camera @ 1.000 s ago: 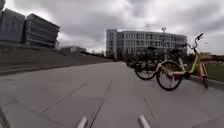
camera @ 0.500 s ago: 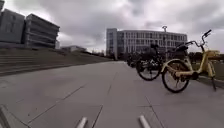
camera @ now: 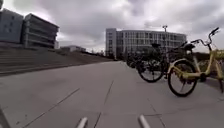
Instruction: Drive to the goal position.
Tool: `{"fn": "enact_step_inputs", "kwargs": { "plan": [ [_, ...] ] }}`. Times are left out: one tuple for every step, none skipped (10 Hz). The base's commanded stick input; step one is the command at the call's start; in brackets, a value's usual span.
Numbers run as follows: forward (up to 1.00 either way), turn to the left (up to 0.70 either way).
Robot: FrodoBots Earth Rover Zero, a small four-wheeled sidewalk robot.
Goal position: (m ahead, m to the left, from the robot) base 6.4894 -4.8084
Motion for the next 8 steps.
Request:
{"fn": "enact_step_inputs", "kwargs": {
  "plan": [
    [0.50, 0.01],
    [0.50, 0.01],
    [0.50, 0.01],
    [0.50, 0.01],
    [0.50, 0.01],
    [0.50, 0.01],
    [0.50, 0.01],
    [0.50, 0.01]
  ]
}}
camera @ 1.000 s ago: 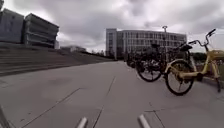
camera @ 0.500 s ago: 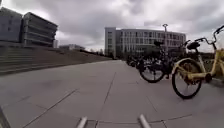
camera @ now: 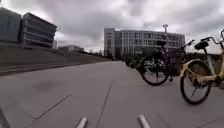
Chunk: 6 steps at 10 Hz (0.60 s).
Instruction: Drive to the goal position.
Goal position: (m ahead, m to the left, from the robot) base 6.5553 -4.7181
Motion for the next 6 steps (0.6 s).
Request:
{"fn": "enact_step_inputs", "kwargs": {
  "plan": [
    [0.50, 0.01],
    [0.50, 0.01],
    [0.50, 0.01],
    [0.50, 0.01],
    [0.50, 0.01],
    [0.50, 0.01]
  ]
}}
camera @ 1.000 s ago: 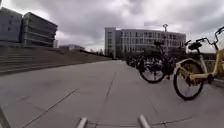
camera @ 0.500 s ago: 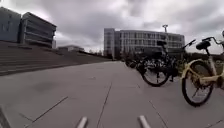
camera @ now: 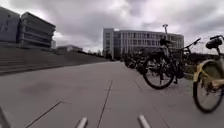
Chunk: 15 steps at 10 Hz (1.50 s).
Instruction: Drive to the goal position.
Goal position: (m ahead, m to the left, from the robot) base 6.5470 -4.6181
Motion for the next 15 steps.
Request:
{"fn": "enact_step_inputs", "kwargs": {
  "plan": [
    [0.50, 0.01],
    [0.50, 0.01],
    [0.50, 0.01],
    [0.50, 0.01],
    [0.50, 0.01],
    [0.50, 0.01],
    [0.50, 0.01],
    [0.50, 0.01],
    [0.50, 0.01],
    [0.50, 0.01],
    [0.50, 0.01],
    [0.50, 0.01],
    [0.50, 0.01],
    [0.50, 0.01],
    [0.50, 0.01]
  ]
}}
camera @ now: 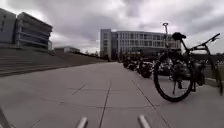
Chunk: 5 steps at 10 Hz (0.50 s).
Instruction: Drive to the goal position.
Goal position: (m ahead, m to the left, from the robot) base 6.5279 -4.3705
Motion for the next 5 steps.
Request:
{"fn": "enact_step_inputs", "kwargs": {
  "plan": [
    [0.50, 0.01],
    [0.50, 0.01],
    [0.50, 0.01],
    [0.50, 0.01],
    [0.50, 0.01]
  ]
}}
